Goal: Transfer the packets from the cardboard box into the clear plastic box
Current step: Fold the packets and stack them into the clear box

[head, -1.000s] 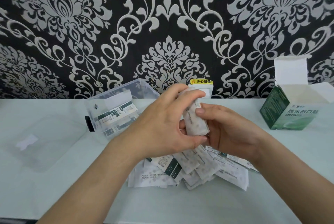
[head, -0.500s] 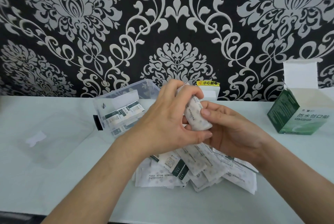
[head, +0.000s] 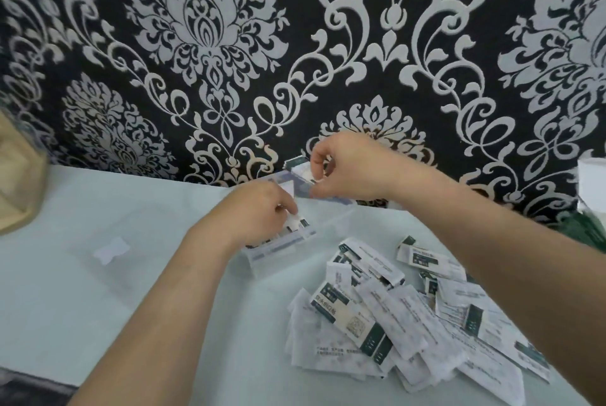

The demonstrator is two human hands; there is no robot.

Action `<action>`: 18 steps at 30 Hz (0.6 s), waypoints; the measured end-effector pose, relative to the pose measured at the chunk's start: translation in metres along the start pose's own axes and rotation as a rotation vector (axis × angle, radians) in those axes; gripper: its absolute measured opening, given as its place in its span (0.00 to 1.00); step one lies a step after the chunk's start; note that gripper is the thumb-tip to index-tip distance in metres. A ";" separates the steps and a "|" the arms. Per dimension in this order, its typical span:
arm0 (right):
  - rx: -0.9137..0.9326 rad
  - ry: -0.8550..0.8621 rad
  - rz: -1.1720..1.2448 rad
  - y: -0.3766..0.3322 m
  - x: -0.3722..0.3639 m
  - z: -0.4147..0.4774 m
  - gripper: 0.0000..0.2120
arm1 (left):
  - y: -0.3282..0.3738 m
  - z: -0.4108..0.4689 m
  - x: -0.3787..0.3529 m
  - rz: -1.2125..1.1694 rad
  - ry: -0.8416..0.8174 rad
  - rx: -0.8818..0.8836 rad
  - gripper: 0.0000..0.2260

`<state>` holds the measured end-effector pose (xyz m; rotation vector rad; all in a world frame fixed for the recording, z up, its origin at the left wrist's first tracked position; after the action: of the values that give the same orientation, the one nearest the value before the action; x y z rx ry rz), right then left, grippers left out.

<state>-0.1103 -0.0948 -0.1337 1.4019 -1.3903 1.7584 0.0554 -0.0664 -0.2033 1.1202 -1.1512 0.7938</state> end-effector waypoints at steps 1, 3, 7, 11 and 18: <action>-0.002 -0.023 -0.109 -0.007 -0.008 0.010 0.07 | -0.004 0.003 -0.001 -0.007 -0.031 -0.016 0.16; -0.011 -0.073 -0.325 -0.014 -0.026 0.027 0.08 | -0.008 0.007 -0.003 0.015 -0.075 -0.038 0.18; -0.013 -0.111 -0.572 -0.019 -0.049 0.044 0.15 | -0.003 0.006 -0.002 0.140 -0.252 -0.074 0.21; 0.023 -0.135 -0.723 -0.026 -0.059 0.045 0.04 | 0.002 0.006 -0.001 0.204 -0.282 -0.107 0.20; 0.014 -0.248 -0.792 -0.033 -0.064 0.049 0.07 | 0.001 0.006 -0.001 0.204 -0.277 -0.088 0.17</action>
<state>-0.0402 -0.1145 -0.1816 1.8790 -0.7408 1.1004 0.0521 -0.0718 -0.2039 1.0729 -1.5372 0.7511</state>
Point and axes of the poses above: each hand's wrist, its own z-axis towards the middle knuckle, its own x-axis out of the back of the hand, y = z × x, the point moved 1 cm from there along z, towards the middle knuckle, and after that the axes turned 10 degrees about -x, right-handed, at the moved point
